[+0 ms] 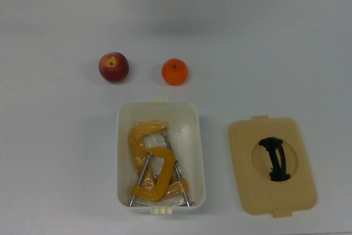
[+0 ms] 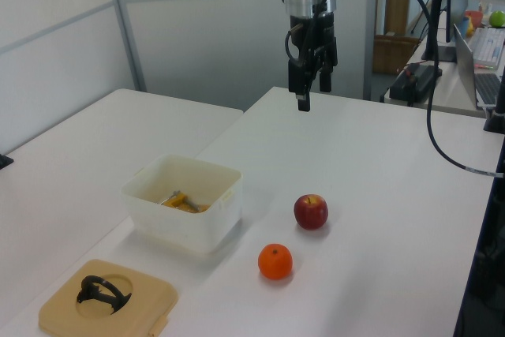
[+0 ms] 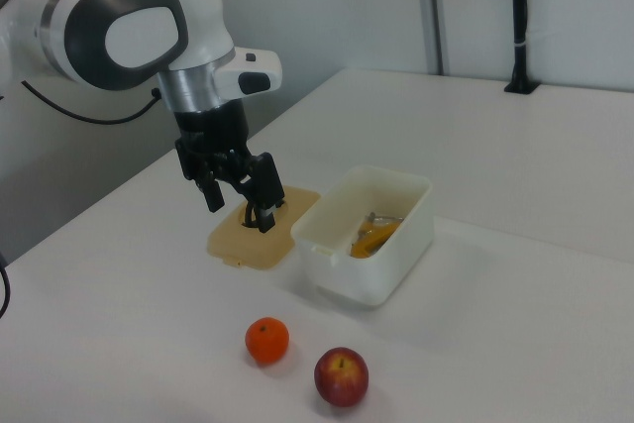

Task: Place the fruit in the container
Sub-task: 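Move the open gripper down toward the red apple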

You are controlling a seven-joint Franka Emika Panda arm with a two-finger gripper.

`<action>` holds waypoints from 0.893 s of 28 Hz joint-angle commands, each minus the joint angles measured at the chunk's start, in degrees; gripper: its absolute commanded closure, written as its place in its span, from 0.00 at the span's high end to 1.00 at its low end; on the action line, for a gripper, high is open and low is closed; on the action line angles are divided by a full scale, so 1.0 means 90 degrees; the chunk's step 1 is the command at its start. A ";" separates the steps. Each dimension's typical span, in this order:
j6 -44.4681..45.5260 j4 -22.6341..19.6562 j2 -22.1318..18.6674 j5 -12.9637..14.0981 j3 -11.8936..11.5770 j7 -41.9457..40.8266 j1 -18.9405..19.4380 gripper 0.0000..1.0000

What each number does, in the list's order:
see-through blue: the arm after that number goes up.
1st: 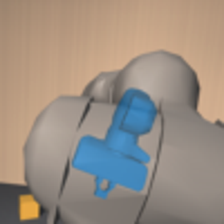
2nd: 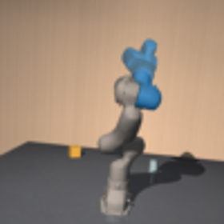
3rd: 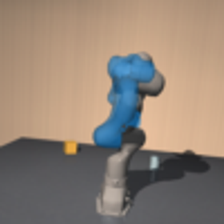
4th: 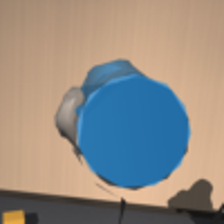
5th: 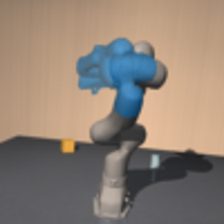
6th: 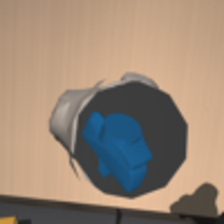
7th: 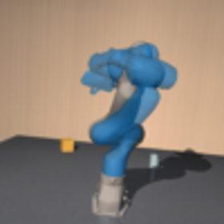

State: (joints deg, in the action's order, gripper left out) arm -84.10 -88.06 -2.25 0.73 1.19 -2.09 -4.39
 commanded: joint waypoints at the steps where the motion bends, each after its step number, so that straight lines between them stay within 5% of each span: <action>1: 0.0009 0.0077 0.0055 0.0104 -0.0054 -0.0091 -0.0039 1.00; 11: -0.0147 -0.0224 0.0026 0.0134 -0.0064 -0.0198 -0.0040 1.00; 25: -0.2539 -0.2451 -0.0092 0.0085 -0.0044 -0.0383 -0.0137 1.00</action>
State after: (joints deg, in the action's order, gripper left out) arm -100.76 -102.94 -1.73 0.73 0.93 -3.43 -5.20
